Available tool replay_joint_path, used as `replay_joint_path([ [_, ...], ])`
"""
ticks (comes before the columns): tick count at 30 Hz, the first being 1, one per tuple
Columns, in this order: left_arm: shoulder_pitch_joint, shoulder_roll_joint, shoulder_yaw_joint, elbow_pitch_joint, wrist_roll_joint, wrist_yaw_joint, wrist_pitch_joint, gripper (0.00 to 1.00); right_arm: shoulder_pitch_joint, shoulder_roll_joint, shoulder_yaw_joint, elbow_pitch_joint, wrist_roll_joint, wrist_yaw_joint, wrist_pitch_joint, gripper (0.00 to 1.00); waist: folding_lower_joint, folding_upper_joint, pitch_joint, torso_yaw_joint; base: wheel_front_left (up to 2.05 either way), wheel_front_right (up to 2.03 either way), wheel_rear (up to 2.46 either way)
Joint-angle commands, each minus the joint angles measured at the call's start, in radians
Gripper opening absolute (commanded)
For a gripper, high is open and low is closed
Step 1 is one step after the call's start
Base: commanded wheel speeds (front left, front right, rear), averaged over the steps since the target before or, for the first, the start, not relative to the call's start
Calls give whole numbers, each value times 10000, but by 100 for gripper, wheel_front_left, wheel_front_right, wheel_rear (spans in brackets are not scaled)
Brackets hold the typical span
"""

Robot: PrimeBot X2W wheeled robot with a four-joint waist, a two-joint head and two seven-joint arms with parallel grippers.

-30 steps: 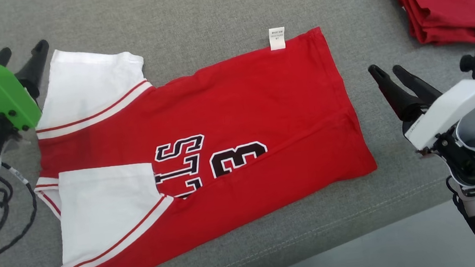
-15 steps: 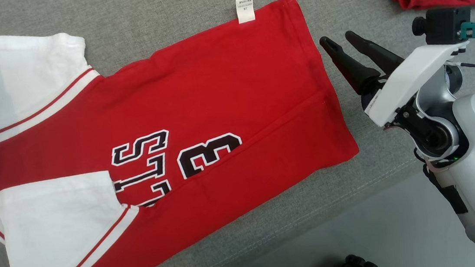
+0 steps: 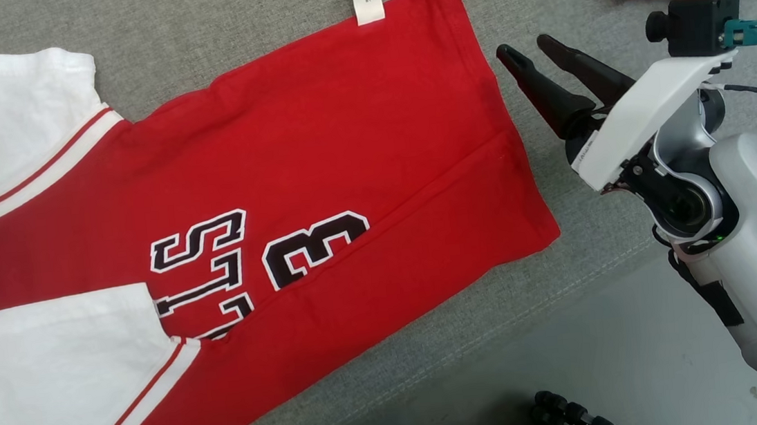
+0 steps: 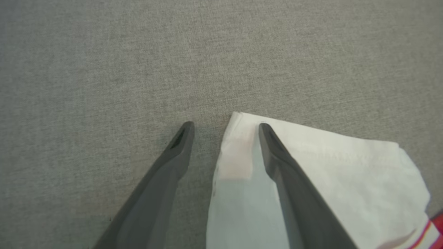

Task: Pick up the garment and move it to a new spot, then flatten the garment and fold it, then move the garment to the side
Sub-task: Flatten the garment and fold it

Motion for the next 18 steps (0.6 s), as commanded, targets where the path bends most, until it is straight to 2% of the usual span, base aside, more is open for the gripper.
replay_joint_path([
  [1, -30, 0, -54, 41, 13, -133, -22, 82, -158, -76, 73, 61, 113, -1, -112, 100, -1, -1, 13, -9, 0, 0, 0],
  [2, 0, -16, -72, 46, 3, -144, -32, 72, -191, -88, 108, 87, 156, -1, -134, 100, -1, -1, 22, -12, 0, 0, 0],
  [3, 58, -53, -136, 77, -61, -265, 66, 49, -279, -125, 167, 135, 194, -1, -177, 100, -1, -1, 39, -19, 0, 0, 0],
  [4, 58, -53, -136, 77, -61, -265, 66, 49, -279, -125, 167, 135, 194, -1, -177, 100, -1, -1, 39, -19, 0, 0, 0],
  [6, 65, -74, -151, 89, -78, -304, 97, 40, -371, -147, 209, 187, 222, -1, -199, 100, -1, -1, 56, -25, 0, 0, 0],
  [9, 27, -78, -220, 116, 25, -346, 19, 4, -588, -135, 281, 312, 252, 0, -198, 100, -1, -1, 74, -28, 0, 0, 0],
  [10, 20, -91, -225, 144, 44, -345, -14, 0, -689, -131, 318, 382, 218, -1, -186, 100, -1, -1, 74, -26, 0, 0, 0],
  [18, -229, -562, -208, 190, 189, -551, -919, 0, -1744, -231, 566, 1533, -264, -1, 40, 100, -1, -1, -86, 456, 0, 0, 0],
])
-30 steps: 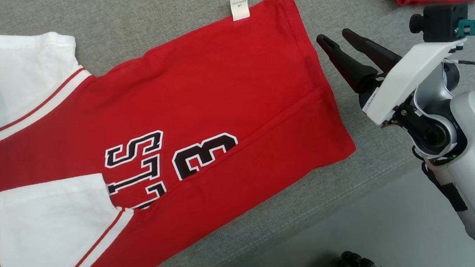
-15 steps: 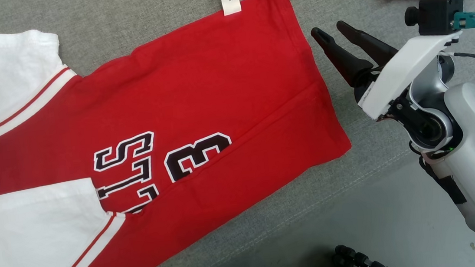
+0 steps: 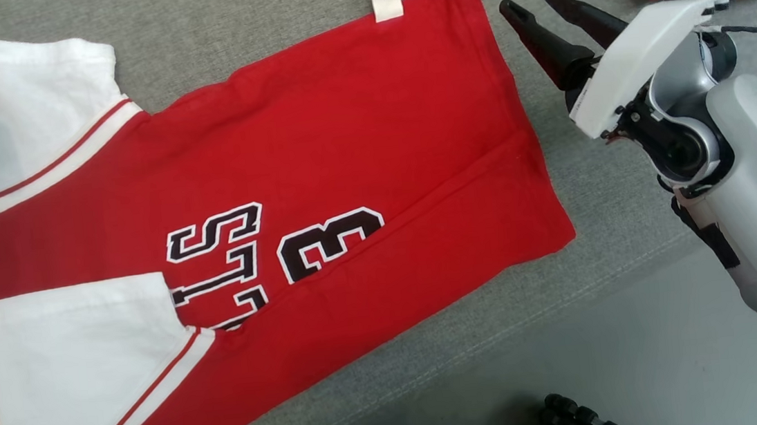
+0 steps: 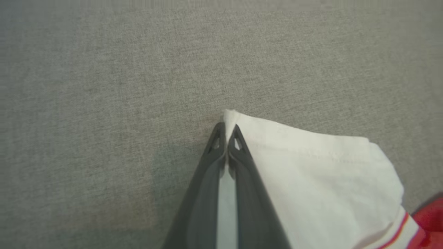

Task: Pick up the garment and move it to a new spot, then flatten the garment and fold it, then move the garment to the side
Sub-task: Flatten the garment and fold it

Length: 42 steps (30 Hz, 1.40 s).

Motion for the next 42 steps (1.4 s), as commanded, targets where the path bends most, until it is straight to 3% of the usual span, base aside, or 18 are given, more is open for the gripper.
replay_joint_path([
  [1, -227, -87, 45, -30, 101, -65, -173, 0, -230, -44, 52, 212, -112, -1, 91, 100, -1, 0, -160, 318, 0, 0, 0],
  [13, 537, -1116, 2, -1027, -484, -653, -1278, 0, -1325, -392, 383, 2464, -493, -1, 684, 100, -1, 0, -774, 2022, 0, 0, 0],
  [22, 824, -1444, -188, -1341, -569, -727, -1449, 0, -1989, -453, 734, 3872, -848, -1, 1046, 99, -1, 0, -809, 2586, 0, 0, 0],
  [24, 815, -1483, -196, -1319, -570, -730, -1470, 0, -2135, -487, 839, 4113, -952, -1, 1053, 48, -1, 0, -812, 2627, 0, 0, 0],
  [26, 811, -1502, -195, -1286, -594, -757, -1507, 0, -2246, -539, 989, 4320, -1082, -1, 1048, 29, -1, 0, -834, 2650, 0, 0, 0],
  [28, 813, -1512, -181, -1262, -618, -794, -1519, 0, -2315, -546, 1115, 4450, -1155, -1, 966, 0, -1, 0, -873, 2649, 0, 0, 0],
  [36, 1069, -1466, -14, -1511, -840, -860, -1695, 0, -2320, -454, 1263, 4746, -1134, -1, 121, 0, -1, 0, -1164, 2584, 0, 0, 0],
  [42, 2056, -1077, 276, -2995, -1240, -625, -1863, 0, -1939, -374, 1385, 4889, -912, -1, -730, 0, -1, 0, -1515, 2589, 0, 0, 0],
])
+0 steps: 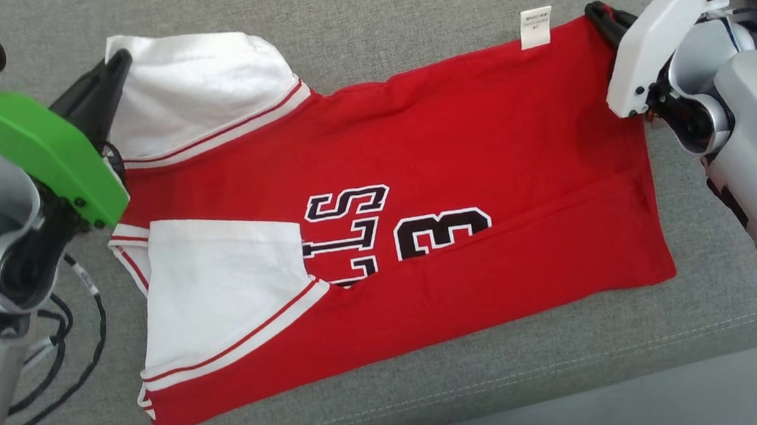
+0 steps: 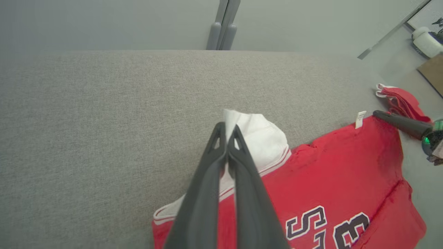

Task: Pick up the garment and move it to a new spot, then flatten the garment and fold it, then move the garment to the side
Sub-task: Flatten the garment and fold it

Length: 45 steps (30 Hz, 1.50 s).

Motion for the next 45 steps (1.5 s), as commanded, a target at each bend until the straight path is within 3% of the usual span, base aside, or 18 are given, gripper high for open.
replay_joint_path([
  [1, 327, 101, 64, -179, -131, 95, -63, 0, 183, -7, 37, -31, 104, -1, -113, 0, 0, 0, -131, 11, 0, 0, 0],
  [9, 3371, 957, 486, -3362, -209, 1216, -893, 0, 1095, -347, 252, -577, 585, -1, -1227, 0, 0, 0, -587, 110, 0, 0, 0],
  [20, 7010, 758, 97, -5332, -436, 2101, -2155, 0, 2656, -1214, 411, -1929, 980, -3, -2532, 0, 0, 0, -1114, 142, 0, 0, 0],
  [30, 7691, 303, -261, -4030, -450, 1792, -2703, 0, 4138, -2070, 599, -3437, 702, -3, -3125, 0, 0, 0, -1268, -7, 0, 0, 0],
  [41, 8171, 83, 150, -3439, -993, 1631, -3205, 0, 4717, -2718, 1036, -3783, -548, -3, -3920, 0, 0, 0, -1244, -170, 0, 0, 0],
  [45, 8456, 150, 187, -3583, -1273, 1507, -3155, 0, 4774, -2599, 1053, -3587, -761, -3, -4203, 0, 0, 0, -1235, -141, 0, 0, 0],
])
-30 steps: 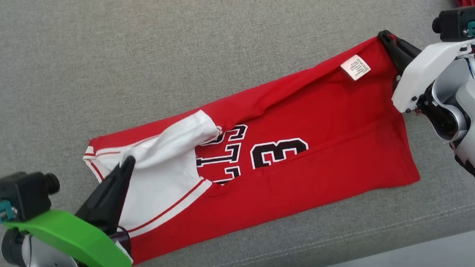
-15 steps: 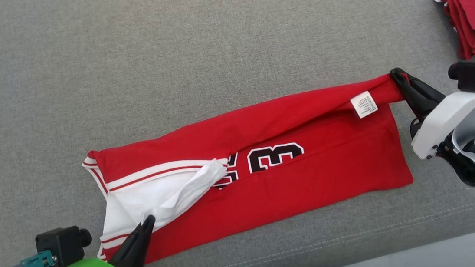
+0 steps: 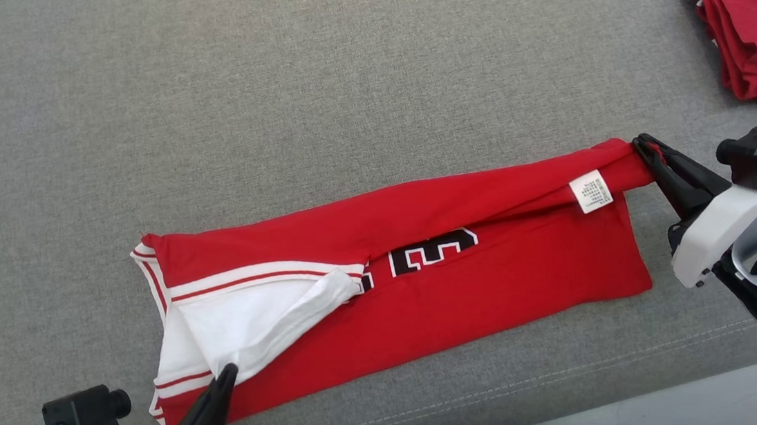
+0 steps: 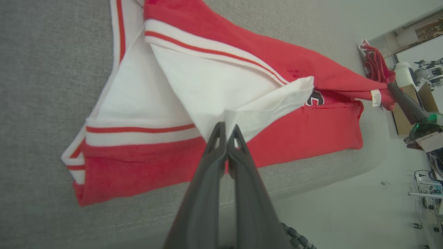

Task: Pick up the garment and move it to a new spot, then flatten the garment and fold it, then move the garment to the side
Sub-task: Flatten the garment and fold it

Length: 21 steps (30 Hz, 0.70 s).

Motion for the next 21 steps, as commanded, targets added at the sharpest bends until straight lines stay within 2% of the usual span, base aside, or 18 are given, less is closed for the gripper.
replay_joint_path([
  [1, 179, 66, -29, -15, -113, -59, 41, 0, 116, 39, 35, 4, -123, -5, -139, 0, 1, 0, 3, 28, 0, 0, 0],
  [3, 223, 47, -74, 26, -115, -85, 43, 0, 154, 42, 134, -129, -282, -5, -271, 4, 1, 0, 0, 54, 0, 0, 0],
  [4, 232, 27, -117, 90, -105, -93, 72, 0, 193, 30, 162, -187, -375, -5, -323, 11, 1, 0, -7, 63, 0, 0, 0],
  [5, 225, -8, -181, 149, -96, -115, 115, 0, 238, -20, 200, -219, -530, -5, -361, 27, 1, 0, -20, 72, 0, 0, 0],
  [7, 179, -119, -290, 260, -107, -152, 149, 0, 317, -81, 311, -310, -815, -5, -412, 40, 1, 0, -48, 79, 0, 0, 0],
  [9, 122, -169, -430, 425, -17, -183, 238, 20, 426, -54, 280, -496, -1074, -5, -432, 45, 1, 0, -93, 66, 0, 0, 0],
  [10, 102, -212, -475, 476, 15, -187, 227, 34, 519, -68, 255, -625, -1196, -5, -432, 51, 1, 0, -120, 60, 0, 0, 0],
  [11, 85, -242, -496, 527, 43, -193, 192, 59, 693, -81, 181, -725, -1242, -6, -418, 74, 1, 0, -147, 52, 0, 0, 0],
  [12, 79, -279, -517, 564, 57, -205, 154, 100, 865, -108, 134, -815, -1326, -6, -418, 100, 1, 0, -178, 43, 0, 0, 0],
  [16, 134, -350, -571, 680, 195, -188, -28, 100, 1440, -277, 118, -1161, -1635, -6, -422, 100, 1, 0, -345, -26, 0, 0, 0],
  [21, 245, -365, -510, 617, 372, -54, -253, 100, 2069, -573, 284, -1031, -1788, -6, -422, 100, 1, 0, -642, -108, 0, 0, 0],
])
